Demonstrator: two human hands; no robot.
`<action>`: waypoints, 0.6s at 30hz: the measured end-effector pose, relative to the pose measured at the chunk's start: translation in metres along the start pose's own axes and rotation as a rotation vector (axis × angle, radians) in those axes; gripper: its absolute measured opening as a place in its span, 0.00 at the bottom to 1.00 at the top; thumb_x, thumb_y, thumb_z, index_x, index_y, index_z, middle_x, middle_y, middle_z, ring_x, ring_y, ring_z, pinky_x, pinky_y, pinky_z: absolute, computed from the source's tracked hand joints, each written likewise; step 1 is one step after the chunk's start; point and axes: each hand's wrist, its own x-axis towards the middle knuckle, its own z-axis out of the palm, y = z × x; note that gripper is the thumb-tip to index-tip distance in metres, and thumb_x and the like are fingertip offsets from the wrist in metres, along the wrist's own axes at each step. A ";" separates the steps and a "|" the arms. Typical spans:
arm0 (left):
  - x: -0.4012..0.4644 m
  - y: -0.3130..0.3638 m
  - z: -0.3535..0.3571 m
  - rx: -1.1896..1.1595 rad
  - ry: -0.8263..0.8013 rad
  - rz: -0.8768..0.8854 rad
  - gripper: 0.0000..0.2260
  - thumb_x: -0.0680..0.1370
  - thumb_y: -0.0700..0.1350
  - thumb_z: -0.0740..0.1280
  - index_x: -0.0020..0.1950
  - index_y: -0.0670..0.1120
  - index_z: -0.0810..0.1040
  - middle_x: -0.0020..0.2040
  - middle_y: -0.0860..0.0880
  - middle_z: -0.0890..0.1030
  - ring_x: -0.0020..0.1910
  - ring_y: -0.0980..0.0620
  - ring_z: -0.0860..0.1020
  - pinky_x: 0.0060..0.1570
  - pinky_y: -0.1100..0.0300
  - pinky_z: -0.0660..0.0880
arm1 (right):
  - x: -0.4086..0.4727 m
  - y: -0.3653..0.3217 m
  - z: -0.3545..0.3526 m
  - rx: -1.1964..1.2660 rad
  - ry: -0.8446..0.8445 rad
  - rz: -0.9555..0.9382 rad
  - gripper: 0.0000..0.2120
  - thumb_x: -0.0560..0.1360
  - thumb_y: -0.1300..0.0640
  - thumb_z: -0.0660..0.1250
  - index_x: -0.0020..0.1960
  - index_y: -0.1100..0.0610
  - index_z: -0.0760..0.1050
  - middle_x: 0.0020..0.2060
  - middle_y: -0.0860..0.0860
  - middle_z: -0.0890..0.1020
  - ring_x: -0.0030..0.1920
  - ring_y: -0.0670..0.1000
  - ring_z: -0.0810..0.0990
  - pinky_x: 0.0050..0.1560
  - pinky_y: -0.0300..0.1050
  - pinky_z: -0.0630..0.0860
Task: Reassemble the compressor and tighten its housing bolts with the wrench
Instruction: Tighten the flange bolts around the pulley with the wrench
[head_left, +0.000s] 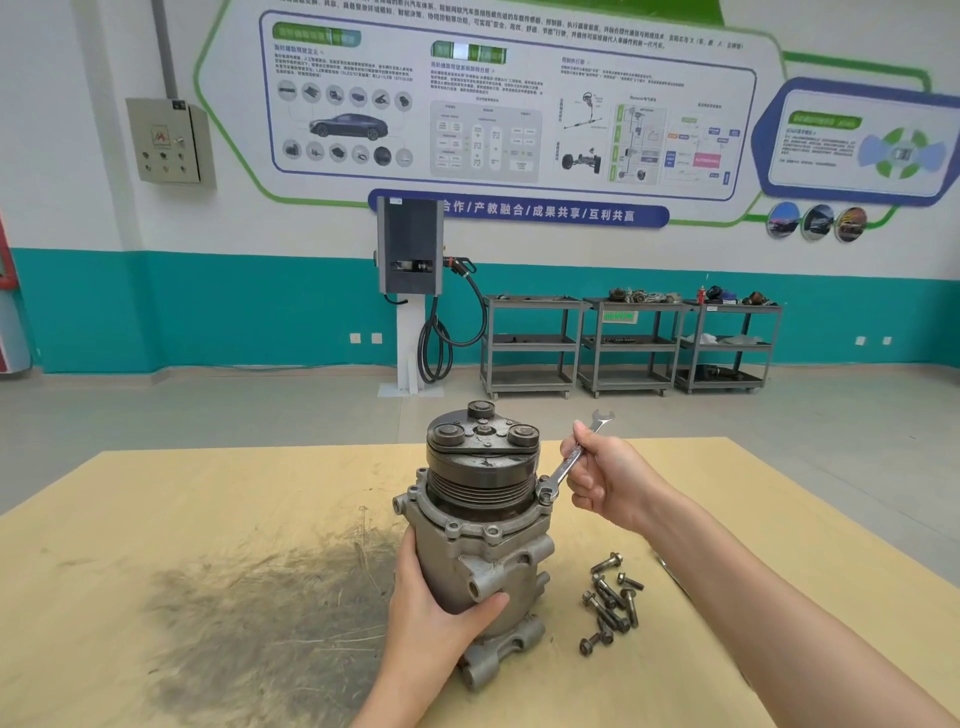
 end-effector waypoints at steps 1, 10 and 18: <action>0.000 0.000 0.000 0.001 -0.001 0.000 0.49 0.62 0.44 0.84 0.72 0.64 0.58 0.66 0.62 0.73 0.66 0.59 0.72 0.69 0.51 0.70 | 0.000 0.001 0.000 -0.004 0.011 -0.018 0.22 0.85 0.49 0.50 0.38 0.58 0.69 0.19 0.49 0.66 0.19 0.46 0.61 0.22 0.38 0.61; 0.000 -0.001 -0.001 -0.010 0.000 0.016 0.47 0.61 0.43 0.84 0.67 0.68 0.59 0.66 0.63 0.72 0.65 0.61 0.71 0.68 0.54 0.70 | 0.001 0.010 -0.005 0.105 0.001 0.034 0.21 0.85 0.48 0.51 0.39 0.57 0.70 0.19 0.49 0.66 0.19 0.46 0.61 0.21 0.37 0.62; 0.002 -0.001 0.000 0.003 -0.009 -0.004 0.50 0.61 0.44 0.84 0.72 0.65 0.57 0.66 0.62 0.73 0.66 0.58 0.72 0.69 0.50 0.70 | 0.004 0.004 -0.005 0.066 -0.056 0.028 0.22 0.85 0.48 0.51 0.38 0.57 0.70 0.20 0.49 0.65 0.19 0.46 0.61 0.22 0.38 0.62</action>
